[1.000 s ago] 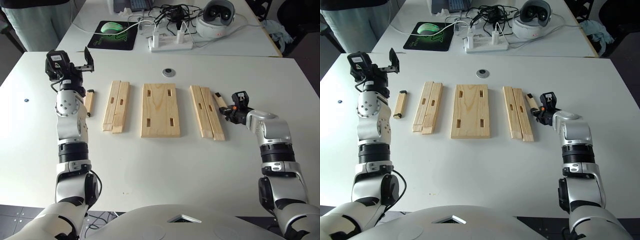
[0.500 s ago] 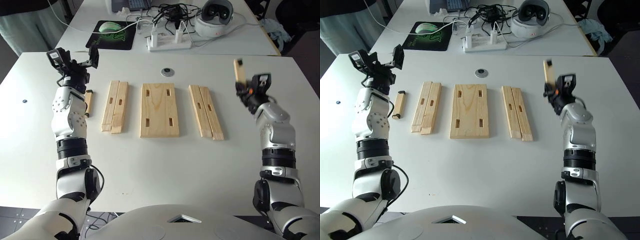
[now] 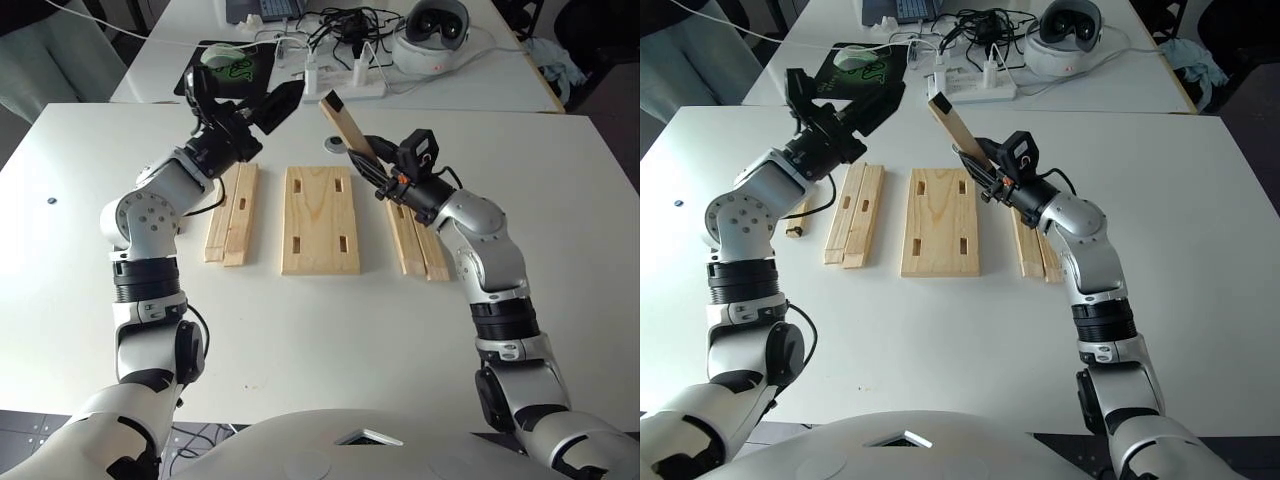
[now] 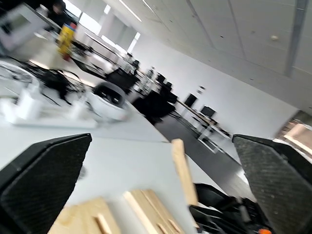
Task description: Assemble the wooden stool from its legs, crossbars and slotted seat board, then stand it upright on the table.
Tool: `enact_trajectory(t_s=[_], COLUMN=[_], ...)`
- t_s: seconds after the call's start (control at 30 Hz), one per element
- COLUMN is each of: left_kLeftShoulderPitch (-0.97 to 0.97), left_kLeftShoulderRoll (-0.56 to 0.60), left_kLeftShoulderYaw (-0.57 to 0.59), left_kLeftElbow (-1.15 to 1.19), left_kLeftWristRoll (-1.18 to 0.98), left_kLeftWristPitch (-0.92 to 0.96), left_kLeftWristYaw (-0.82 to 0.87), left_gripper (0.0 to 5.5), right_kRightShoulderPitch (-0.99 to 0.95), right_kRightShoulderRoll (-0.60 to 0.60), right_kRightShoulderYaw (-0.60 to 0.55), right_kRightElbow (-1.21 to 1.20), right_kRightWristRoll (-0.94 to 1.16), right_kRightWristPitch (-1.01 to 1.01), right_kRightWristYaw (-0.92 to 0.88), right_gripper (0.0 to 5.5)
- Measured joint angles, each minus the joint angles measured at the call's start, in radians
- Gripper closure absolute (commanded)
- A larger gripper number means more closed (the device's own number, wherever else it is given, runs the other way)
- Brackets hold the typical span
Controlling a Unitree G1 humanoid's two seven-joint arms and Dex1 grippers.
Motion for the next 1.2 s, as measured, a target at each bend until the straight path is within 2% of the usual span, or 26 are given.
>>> enact_trajectory(t_s=[0.4,0.7,1.2], left_kLeftShoulderPitch=[-0.007,-0.004,0.005], left_kLeftShoulderRoll=[-0.023,-0.031,-0.026], left_kLeftShoulderYaw=[0.011,-0.029,0.007], left_kLeftElbow=[-0.001,-0.001,-0.001], left_kLeftWristRoll=[-0.048,-0.048,-0.048], left_kLeftWristPitch=[0.073,0.151,0.178], left_kLeftWristYaw=[0.018,0.018,0.022], left_gripper=[0.1,1.39,3.55], right_kRightShoulderPitch=[0.045,0.06,0.084], right_kRightShoulderRoll=[0.012,0.02,0.006], right_kRightShoulderYaw=[0.051,0.055,0.066], right_kRightElbow=[-0.081,-0.109,-0.11], right_kRightWristRoll=[0.003,0.002,0.002], right_kRightWristPitch=[-0.011,-0.019,-0.02], right_kRightWristYaw=[0.039,0.039,0.043], right_gripper=[4.16,4.16,4.16])
